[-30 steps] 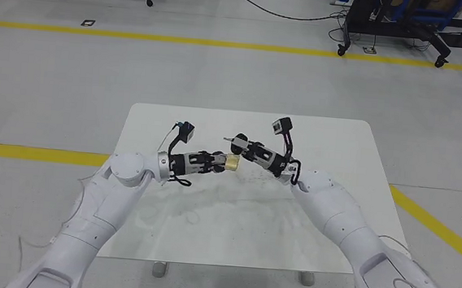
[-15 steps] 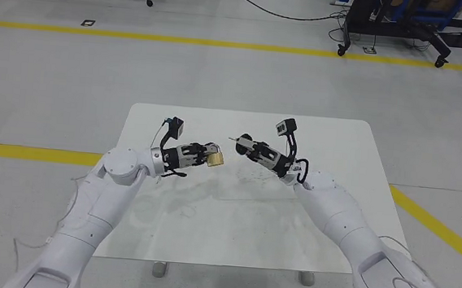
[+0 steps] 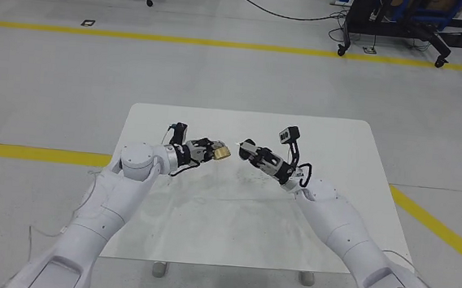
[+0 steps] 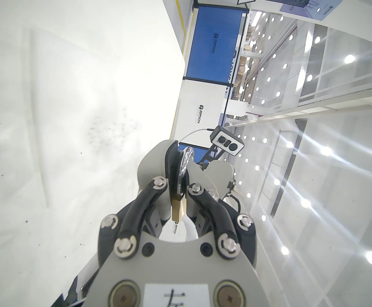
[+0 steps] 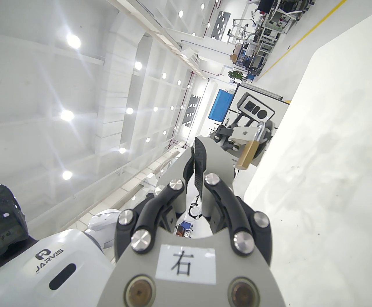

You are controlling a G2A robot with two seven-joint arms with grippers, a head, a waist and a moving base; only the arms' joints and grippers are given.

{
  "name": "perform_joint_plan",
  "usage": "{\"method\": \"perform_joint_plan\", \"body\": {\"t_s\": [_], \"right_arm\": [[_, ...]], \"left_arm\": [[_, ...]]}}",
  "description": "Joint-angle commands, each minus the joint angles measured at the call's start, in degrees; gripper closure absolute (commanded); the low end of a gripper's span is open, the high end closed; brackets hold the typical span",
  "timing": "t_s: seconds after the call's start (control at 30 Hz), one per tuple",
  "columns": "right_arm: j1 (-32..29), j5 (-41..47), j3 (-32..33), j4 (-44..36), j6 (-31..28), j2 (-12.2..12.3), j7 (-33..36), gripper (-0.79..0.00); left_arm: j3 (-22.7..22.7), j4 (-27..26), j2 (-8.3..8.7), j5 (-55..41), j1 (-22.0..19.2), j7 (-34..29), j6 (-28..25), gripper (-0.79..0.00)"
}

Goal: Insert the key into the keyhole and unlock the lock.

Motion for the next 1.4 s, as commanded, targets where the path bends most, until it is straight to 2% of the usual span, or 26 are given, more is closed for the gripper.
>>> {"method": "perform_joint_plan", "body": {"t_s": [0.0, 0.1, 0.2, 0.4, 0.5, 0.7, 0.8, 1.03, 1.37], "right_arm": [[0.1, 0.0, 0.0, 0.1, -0.1, 0.0, 0.0, 0.0], [0.1, 0.0, 0.0, 0.1, -0.1, 0.0, 0.0, 0.0], [0.0, -0.1, 0.0, -0.1, 0.1, 0.0, -0.3, 0.0], [-1.9, -8.4, 0.4, -5.5, 2.0, 0.4, -6.3, 0.0], [-3.6, -14.7, 1.0, -8.5, 3.4, 0.9, -12.0, 0.0], [-7.7, -28.3, 1.5, -17.7, 10.7, 1.3, -26.5, 0.0], [-9.9, -32.3, 1.8, -22.1, 13.4, 1.4, -30.8, 0.0], [-12.5, -36.2, 3.2, -26.6, 17.1, 1.5, -35.1, 0.0], [-13.0, -38.9, 3.9, -27.2, 19.4, 0.9, -38.7, 0.0]], "left_arm": [[0.0, 0.0, 0.02, 0.2, 0.0, 0.0, 0.0, 0.0], [0.0, 0.0, 0.02, 0.2, 0.0, 0.0, 0.0, 0.0], [-1.9, 0.5, -0.34, -6.2, 2.2, 2.3, -2.3, 0.0], [-2.4, 1.1, -1.15, -8.9, 0.7, 5.2, -3.9, 0.0], [-1.7, 1.8, -1.52, -8.0, -0.4, 5.4, -4.7, 0.0], [-1.5, 2.6, -1.93, -6.9, -0.7, 6.9, -7.0, 0.0], [-2.0, 2.4, -1.89, -6.3, -0.6, 7.5, -8.0, 0.0], [-2.7, 1.2, -1.81, -5.0, 0.1, 7.8, -8.5, 0.0], [-3.3, 0.3, -1.82, -3.9, 0.7, 7.3, -7.9, 0.0]]}}
